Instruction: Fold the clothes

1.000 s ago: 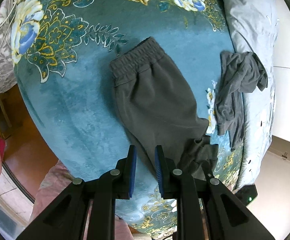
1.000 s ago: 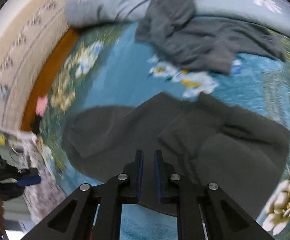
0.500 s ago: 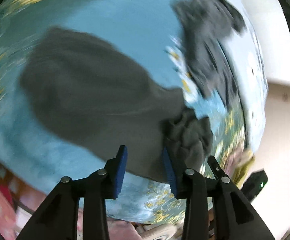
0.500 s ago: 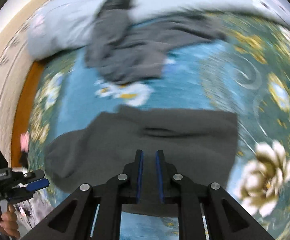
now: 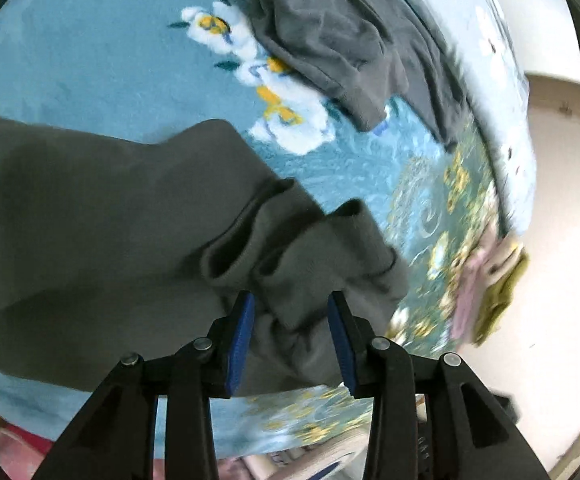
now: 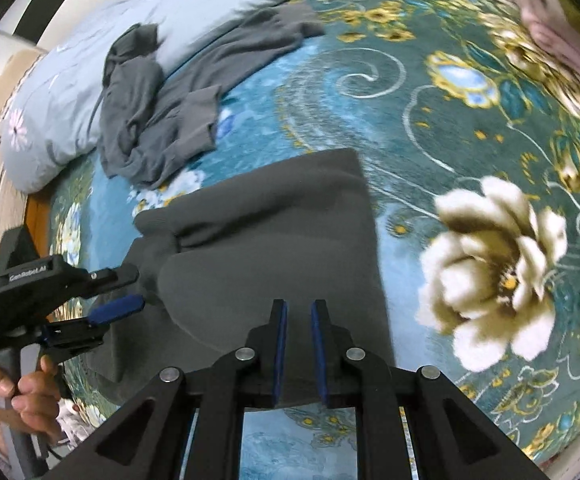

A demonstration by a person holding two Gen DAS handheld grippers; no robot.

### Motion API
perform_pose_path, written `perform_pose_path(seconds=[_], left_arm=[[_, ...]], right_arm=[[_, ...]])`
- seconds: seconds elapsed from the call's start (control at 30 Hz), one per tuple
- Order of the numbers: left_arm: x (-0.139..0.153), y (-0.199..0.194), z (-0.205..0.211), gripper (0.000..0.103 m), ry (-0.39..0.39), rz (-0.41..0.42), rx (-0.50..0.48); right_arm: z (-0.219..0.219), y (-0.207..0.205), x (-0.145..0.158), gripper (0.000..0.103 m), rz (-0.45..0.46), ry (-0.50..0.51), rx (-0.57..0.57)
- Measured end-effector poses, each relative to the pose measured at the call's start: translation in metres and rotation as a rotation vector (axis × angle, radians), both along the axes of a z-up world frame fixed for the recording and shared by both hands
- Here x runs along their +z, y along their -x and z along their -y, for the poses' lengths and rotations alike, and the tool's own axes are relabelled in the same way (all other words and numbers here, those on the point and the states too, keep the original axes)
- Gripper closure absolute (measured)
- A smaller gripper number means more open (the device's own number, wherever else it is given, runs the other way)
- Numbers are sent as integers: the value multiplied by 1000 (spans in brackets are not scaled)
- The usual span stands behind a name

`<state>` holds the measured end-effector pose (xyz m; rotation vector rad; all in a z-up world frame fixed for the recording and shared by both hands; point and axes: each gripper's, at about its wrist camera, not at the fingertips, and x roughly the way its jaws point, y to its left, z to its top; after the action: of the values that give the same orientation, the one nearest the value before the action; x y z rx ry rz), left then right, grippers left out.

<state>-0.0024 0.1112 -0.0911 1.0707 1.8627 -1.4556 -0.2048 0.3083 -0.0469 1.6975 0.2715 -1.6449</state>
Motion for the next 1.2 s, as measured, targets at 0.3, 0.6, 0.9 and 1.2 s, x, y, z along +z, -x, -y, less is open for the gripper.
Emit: perform_pose_path(seconds=[0.3,0.6,0.9,1.2], left_arm=[[7,10,-4,98,83,0,-12],[23,-13,-2,98,209,41,-42],[-18,-20,5,64,125,127,2],[-26,-15,3,90,126,34,63]], right_arm=[[-22,20,-6,88,19,-11,-78],[-23,21,-13,88,46,-20,-65],[-23,20,-18,88,60,-35,-59],[-27,24,-18,88,61,-51,-82]])
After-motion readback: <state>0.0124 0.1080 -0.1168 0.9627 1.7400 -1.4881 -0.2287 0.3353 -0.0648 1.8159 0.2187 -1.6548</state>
